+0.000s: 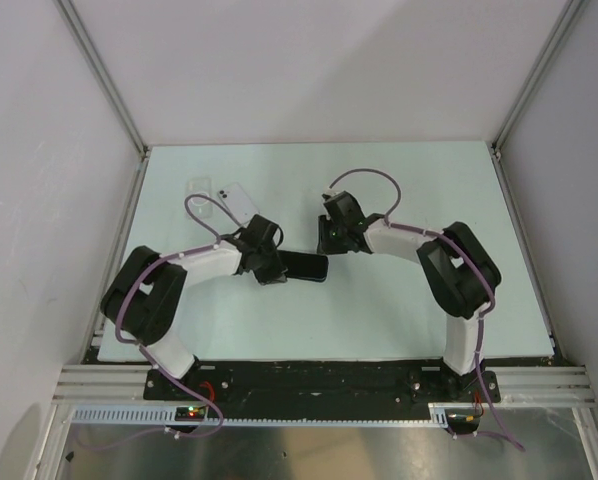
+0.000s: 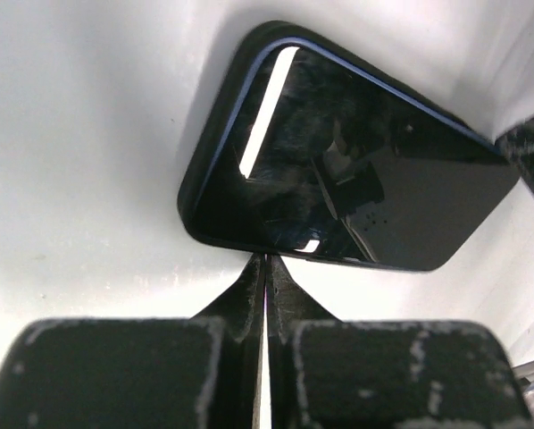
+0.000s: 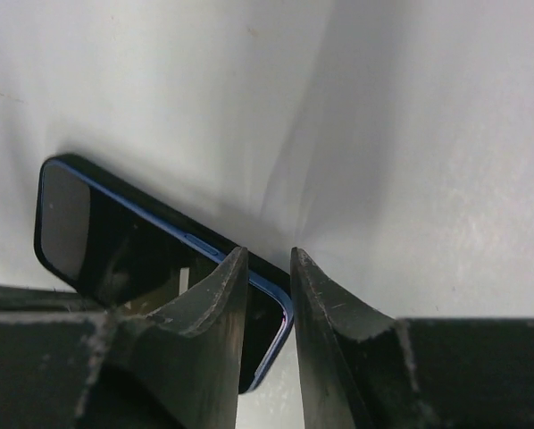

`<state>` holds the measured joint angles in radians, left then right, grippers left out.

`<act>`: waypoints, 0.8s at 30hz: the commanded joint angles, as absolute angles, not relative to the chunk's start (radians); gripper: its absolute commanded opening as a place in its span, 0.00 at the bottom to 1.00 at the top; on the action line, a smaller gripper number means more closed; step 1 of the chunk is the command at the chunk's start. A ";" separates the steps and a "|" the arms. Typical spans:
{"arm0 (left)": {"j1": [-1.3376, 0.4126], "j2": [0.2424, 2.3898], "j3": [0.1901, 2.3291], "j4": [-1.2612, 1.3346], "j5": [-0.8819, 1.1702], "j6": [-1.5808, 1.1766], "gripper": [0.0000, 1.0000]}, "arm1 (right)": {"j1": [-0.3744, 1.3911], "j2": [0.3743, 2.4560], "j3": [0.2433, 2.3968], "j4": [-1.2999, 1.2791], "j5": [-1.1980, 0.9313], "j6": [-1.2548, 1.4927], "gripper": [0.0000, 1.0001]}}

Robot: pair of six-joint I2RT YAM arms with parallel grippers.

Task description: Put the phone into the phone case

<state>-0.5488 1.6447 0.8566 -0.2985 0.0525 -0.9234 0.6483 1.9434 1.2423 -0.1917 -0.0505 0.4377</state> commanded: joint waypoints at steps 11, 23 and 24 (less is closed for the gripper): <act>-0.451 1.725 1.003 -0.265 -0.042 -0.829 0.02 | 0.799 1.837 1.053 -0.237 -0.119 0.601 0.29; -0.429 1.678 0.984 -0.283 -0.022 -0.795 0.04 | 0.808 1.763 1.013 -0.236 -0.039 0.630 0.29; -0.429 1.657 0.974 -0.284 -0.025 -0.793 0.04 | 0.808 1.754 1.011 -0.235 -0.032 0.632 0.29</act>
